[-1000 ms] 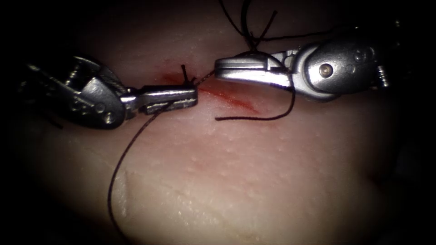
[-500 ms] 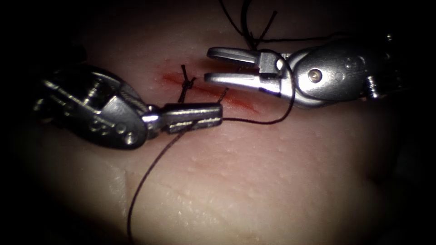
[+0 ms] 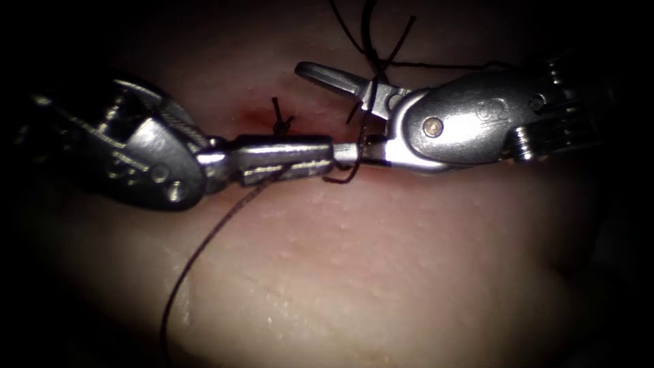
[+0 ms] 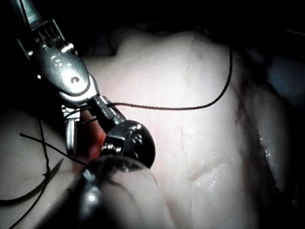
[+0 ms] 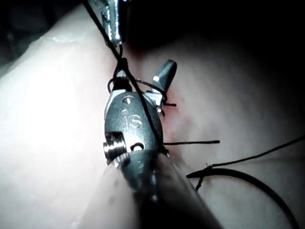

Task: Wound Closure
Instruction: Left end-effector wraps suture two times counter-clockwise around right end-effector

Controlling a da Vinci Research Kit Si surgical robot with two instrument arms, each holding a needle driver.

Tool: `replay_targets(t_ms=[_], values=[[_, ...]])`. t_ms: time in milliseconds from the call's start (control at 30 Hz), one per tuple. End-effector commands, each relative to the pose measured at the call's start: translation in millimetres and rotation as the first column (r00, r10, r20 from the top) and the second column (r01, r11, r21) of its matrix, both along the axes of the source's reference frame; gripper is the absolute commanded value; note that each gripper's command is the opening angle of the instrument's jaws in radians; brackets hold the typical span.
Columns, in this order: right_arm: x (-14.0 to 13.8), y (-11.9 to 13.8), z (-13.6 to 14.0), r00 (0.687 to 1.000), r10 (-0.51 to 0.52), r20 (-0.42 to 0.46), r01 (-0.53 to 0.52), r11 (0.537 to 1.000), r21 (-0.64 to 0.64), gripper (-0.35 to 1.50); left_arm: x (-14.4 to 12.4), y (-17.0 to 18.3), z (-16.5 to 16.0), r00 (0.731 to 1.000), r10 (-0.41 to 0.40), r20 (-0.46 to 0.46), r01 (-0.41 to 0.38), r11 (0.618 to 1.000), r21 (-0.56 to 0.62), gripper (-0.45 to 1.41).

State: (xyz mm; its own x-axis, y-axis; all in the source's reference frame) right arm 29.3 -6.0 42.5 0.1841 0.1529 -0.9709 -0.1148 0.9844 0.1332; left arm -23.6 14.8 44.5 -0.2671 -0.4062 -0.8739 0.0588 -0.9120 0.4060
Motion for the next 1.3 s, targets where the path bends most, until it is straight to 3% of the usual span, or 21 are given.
replay_targets(t_ms=[33, 200, 567, 1300], values=[[0.6, -0.9, 0.6, 1.000, -0.005, -0.002, 0.005, 1.000, -0.002, 0.86, -0.4, -0.5, 0.5, 1.000, 0.005, 0.010, -0.005, 1.000, 0.005, -0.45], [0.8, -1.3, 0.9, 1.000, -0.005, 0.000, 0.005, 1.000, -0.006, 1.04, -0.1, 0.5, 1.4, 0.999, 0.029, 0.044, -0.029, 1.000, 0.001, -0.45], [2.0, -2.5, 0.4, 0.996, -0.072, -0.056, 0.072, 0.997, -0.006, 0.98, -0.6, 4.0, 5.0, 0.995, 0.063, 0.076, -0.069, 0.995, 0.073, -0.45], [2.0, -4.4, 0.9, 0.984, -0.144, -0.109, 0.143, 0.990, -0.017, 0.91, 0.6, 6.2, 6.8, 0.991, 0.105, 0.081, -0.113, 0.987, 0.112, -0.45]])
